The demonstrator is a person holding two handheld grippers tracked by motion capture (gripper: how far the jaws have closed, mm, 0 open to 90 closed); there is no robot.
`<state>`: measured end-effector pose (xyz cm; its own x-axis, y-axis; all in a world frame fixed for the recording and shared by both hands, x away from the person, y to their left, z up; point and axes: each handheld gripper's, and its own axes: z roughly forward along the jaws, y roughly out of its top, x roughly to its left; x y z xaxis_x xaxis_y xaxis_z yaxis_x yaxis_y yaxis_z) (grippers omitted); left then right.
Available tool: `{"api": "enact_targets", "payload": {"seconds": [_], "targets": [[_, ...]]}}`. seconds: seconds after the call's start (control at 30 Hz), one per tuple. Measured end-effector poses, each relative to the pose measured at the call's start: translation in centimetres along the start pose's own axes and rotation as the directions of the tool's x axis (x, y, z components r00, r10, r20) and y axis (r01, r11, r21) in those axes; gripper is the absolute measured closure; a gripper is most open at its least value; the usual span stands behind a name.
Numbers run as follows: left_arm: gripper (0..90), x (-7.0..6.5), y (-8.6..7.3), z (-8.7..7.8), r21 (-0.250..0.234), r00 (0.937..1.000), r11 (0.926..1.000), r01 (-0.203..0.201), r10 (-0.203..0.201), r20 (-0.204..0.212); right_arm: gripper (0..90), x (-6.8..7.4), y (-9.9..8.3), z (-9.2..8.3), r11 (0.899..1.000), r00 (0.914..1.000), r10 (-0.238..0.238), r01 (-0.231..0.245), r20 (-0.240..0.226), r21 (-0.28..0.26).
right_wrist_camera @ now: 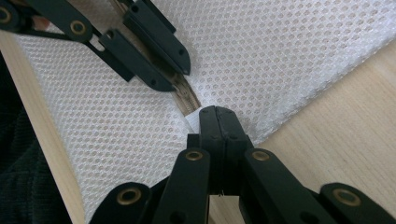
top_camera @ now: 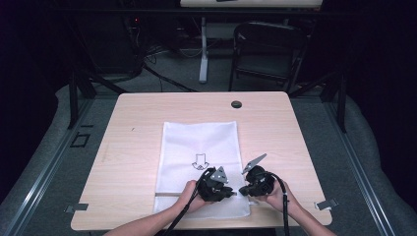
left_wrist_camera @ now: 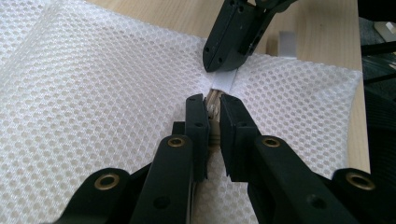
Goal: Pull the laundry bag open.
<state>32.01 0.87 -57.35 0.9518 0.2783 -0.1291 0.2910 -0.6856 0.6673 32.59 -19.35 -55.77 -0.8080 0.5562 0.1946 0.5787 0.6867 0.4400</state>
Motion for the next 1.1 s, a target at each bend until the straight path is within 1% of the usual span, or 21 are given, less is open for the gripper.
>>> {"api": "enact_targets", "payload": {"seconds": [0.03,0.07,0.1,0.13,0.23,0.3,0.33,0.37,0.4,0.43,0.53,0.6,0.63,0.73,0.77,0.8,0.97,1.0,1.03,1.07,1.1], "targets": [[82.8,-0.05,-0.01,0.10,-0.008,0.9999,1.0000,0.003,-0.003,0.010,90.0,-0.03,0.02,0.00,1.000,1.0000,-0.001,0.001,-0.002,0.001],[82.8,-0.07,0.02,0.05,-0.001,1.0000,1.0000,-0.004,0.004,0.001,90.0,-0.01,0.05,0.00,1.000,1.0000,-0.003,0.003,-0.001,0.003],[82.8,0.01,-0.05,0.11,-0.012,0.9999,0.9999,0.004,-0.004,0.013,90.0,0.10,0.08,0.00,1.000,1.0000,0.001,-0.001,0.000,0.003],[82.7,0.03,0.00,0.01,0.003,1.0000,1.0000,0.000,0.000,0.005,90.0,0.05,0.07,-0.03,1.000,1.0000,-0.004,0.004,-0.002,0.005],[82.7,0.01,0.00,-0.03,-0.001,1.0000,1.0000,0.000,0.000,0.004,90.0,-0.09,0.01,0.00,1.000,0.9999,-0.012,0.012,-0.007,0.001],[82.7,0.15,-0.11,-0.13,-0.004,0.9998,1.0000,-0.007,0.007,0.017,90.0,-0.07,0.02,-0.01,1.000,0.9999,-0.015,0.015,-0.007,0.001],[82.7,0.14,-0.18,-0.27,-0.003,1.0000,1.0000,-0.003,0.003,0.005,90.0,-0.09,0.05,-0.05,1.000,0.9998,-0.020,0.020,-0.008,0.007],[82.7,0.20,-0.28,-0.37,-0.008,0.9999,1.0000,-0.004,0.004,0.015,90.0,-0.07,0.06,-0.08,1.000,0.9998,-0.021,0.021,-0.005,0.011],[82.7,0.14,-0.25,-0.50,0.004,1.0000,1.0000,-0.008,0.008,0.002,90.0,-0.09,0.04,-0.07,1.000,0.9997,-0.022,0.022,-0.006,0.009],[82.7,0.13,-0.33,-0.49,-0.007,0.9999,0.9999,-0.007,0.007,0.009,90.0,-0.11,0.03,-0.03,1.000,0.9997,-0.022,0.022,-0.010,0.005],[82.7,0.16,-0.47,-0.64,-0.009,0.9999,0.9999,-0.007,0.007,0.010,90.0,-0.10,0.07,-0.04,1.000,0.9997,-0.023,0.023,-0.006,0.007],[82.7,0.09,-0.44,-0.67,0.001,1.0000,1.0000,-0.007,0.007,-0.001,90.0,-0.11,0.07,-0.03,1.000,0.9997,-0.024,0.024,-0.007,0.007],[82.7,0.14,-0.49,-0.64,-0.010,0.9999,0.9999,-0.006,0.006,0.011,90.0,-0.12,0.06,-0.03,1.000,0.9997,-0.024,0.024,-0.007,0.007],[82.7,0.18,-0.45,-0.67,-0.003,1.0000,1.0000,-0.007,0.007,0.006,90.0,-0.01,0.04,0.02,1.000,0.9997,-0.020,0.020,-0.011,-0.001],[82.7,0.26,-0.50,-0.60,-0.012,0.9998,0.9999,0.000,0.000,0.022,90.0,-0.04,0.00,-0.03,1.000,0.9997,-0.023,0.023,-0.005,0.002],[82.7,0.29,-0.53,-0.57,-0.014,0.9997,0.9999,0.001,-0.001,0.024,90.0,0.00,-0.07,0.05,1.000,0.9999,-0.012,0.012,-0.007,-0.012],[82.8,0.32,-0.57,-0.63,-0.008,0.9996,1.0000,-0.003,0.003,0.029,90.0,-0.13,0.02,-0.04,1.000,0.9997,-0.024,0.024,-0.010,0.004],[82.8,0.29,-0.57,-0.60,-0.011,0.9997,0.9999,-0.008,0.008,0.022,90.0,-0.07,0.01,-0.04,1.000,0.9998,-0.021,0.022,-0.004,0.003],[82.8,0.18,-0.49,-0.70,0.005,0.9999,0.9999,-0.010,0.010,0.009,90.0,0.01,-0.05,0.05,1.000,0.9999,-0.010,0.010,-0.006,-0.010],[82.8,0.19,-0.52,-0.63,-0.009,0.9997,0.9999,-0.011,0.011,0.024,90.0,0.01,0.01,-0.03,1.000,0.9998,-0.019,0.019,-0.001,0.003],[82.8,0.14,-0.47,-0.78,0.009,0.9998,0.9998,-0.019,0.019,0.008,90.0,0.09,0.01,0.01,1.000,0.9999,-0.013,0.013,-0.004,-0.002]]}}
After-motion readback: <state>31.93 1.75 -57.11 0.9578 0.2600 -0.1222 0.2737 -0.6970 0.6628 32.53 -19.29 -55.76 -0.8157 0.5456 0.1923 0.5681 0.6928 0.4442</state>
